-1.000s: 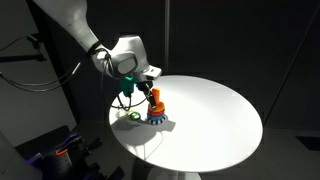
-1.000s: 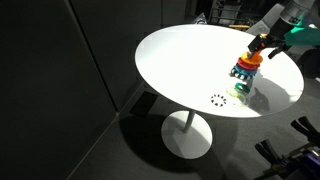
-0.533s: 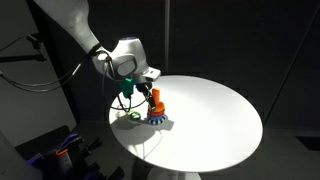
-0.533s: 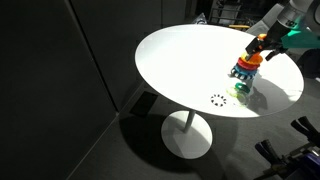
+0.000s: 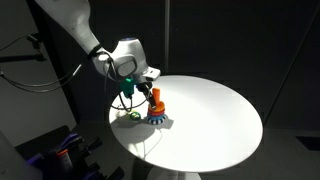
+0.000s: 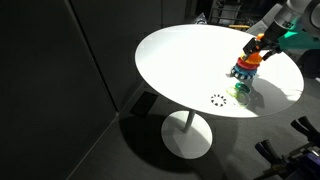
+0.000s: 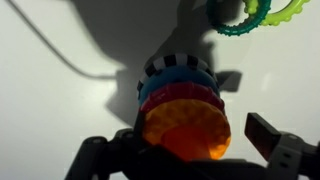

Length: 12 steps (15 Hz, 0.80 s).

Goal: Put the yellow ring on the table

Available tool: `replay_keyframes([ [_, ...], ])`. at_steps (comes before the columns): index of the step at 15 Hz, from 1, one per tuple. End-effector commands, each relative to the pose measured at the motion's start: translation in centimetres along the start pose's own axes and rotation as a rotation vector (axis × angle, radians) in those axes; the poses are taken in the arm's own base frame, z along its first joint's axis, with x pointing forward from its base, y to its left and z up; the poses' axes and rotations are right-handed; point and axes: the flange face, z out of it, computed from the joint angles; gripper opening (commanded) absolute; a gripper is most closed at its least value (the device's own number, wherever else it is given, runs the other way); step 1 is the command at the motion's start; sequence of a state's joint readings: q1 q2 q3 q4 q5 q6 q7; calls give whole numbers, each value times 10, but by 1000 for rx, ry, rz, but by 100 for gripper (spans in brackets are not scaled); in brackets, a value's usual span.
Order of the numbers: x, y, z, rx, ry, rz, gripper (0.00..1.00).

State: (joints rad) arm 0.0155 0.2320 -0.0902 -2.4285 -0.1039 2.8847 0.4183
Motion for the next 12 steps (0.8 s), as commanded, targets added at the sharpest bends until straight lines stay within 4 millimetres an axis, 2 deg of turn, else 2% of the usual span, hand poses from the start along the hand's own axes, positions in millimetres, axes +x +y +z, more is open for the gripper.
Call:
replay_keyframes([
  [1,10,1,3,0,18,-16,100],
  [12,15,8,7,-28,24,-10,100],
])
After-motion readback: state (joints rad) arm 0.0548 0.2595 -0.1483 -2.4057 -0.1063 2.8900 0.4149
